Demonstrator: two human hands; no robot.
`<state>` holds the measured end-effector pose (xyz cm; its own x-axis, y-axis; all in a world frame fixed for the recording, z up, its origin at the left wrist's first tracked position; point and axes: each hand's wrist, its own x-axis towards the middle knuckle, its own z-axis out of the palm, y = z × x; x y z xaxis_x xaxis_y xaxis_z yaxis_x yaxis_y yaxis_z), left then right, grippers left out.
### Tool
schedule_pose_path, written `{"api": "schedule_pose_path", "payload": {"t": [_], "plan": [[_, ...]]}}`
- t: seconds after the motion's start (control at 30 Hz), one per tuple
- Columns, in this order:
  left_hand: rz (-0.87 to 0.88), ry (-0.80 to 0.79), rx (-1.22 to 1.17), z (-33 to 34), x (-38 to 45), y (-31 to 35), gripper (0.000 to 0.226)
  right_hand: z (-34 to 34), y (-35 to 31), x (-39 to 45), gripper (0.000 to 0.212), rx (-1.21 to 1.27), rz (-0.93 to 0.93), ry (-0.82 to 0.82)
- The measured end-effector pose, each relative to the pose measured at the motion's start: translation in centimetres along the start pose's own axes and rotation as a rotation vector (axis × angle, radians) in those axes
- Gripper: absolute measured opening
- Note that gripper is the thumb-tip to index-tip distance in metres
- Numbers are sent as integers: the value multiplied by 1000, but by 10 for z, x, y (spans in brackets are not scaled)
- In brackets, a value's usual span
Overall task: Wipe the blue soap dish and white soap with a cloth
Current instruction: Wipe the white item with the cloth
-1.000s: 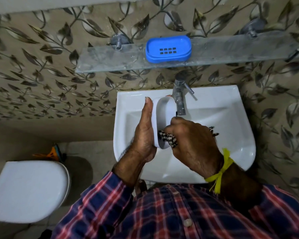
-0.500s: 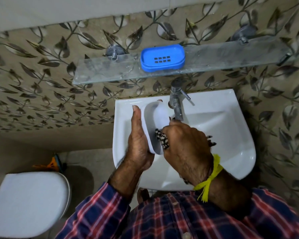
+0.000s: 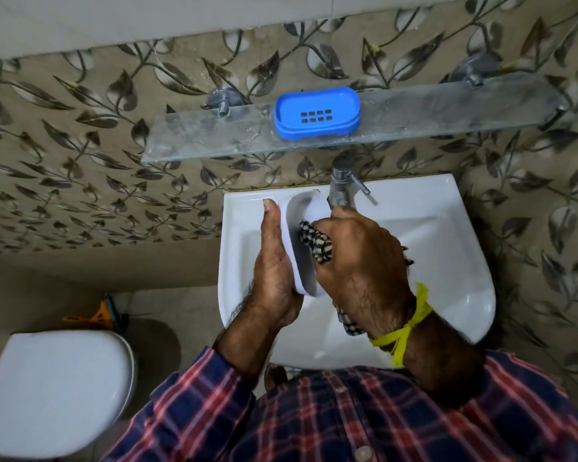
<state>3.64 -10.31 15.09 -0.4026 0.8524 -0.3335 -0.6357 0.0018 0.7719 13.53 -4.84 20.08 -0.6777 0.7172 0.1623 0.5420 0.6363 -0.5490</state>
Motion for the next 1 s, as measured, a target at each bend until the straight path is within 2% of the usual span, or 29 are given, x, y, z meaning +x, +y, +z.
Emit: {"api": "schedule_pose_path", "payload": {"t": [0.07,0.2,0.33,0.4,0.47,0.53,0.6,0.67,0.73,0.8,0.87,0.93,1.0], "plan": [[6,-15,-5,1,1,-1,71,-1,2,1,8,33,13,41],[26,3,-10,0,0,-2,69,-2,-2,-1,11,35,-65,-41],[26,-21,-29,4,-2,-9,66,-5,1,4,20,44,-3,61],[18,-32,-47,3,-2,-7,67,-6,-3,3,19,68,-77,4],[33,-41,-48,2,-2,-6,67,-3,-2,1,17,22,-51,-24],[53,-42,-38,3,-2,-9,66,-2,1,4,24,9,49,39],[39,-20,-36,4,-1,-11,66,-2,-1,5,24,73,18,79],[17,-8,-46,3,-1,-10,67,-2,-6,5,23,91,-98,-11],[0,-14,-40,0,-1,-10,69,-3,-7,4,25,59,-96,-73],[5,5,-26,1,-2,-11,69,-6,-2,8,26,45,-10,-8],[8,32,-18,1,-1,-9,70,-8,-2,10,25,107,-23,7],[-17,38,-17,-1,0,-5,73,-10,-8,6,23,137,-122,-121],[-37,46,-19,-7,1,-1,77,-10,-10,0,35,88,-147,-227]]}}
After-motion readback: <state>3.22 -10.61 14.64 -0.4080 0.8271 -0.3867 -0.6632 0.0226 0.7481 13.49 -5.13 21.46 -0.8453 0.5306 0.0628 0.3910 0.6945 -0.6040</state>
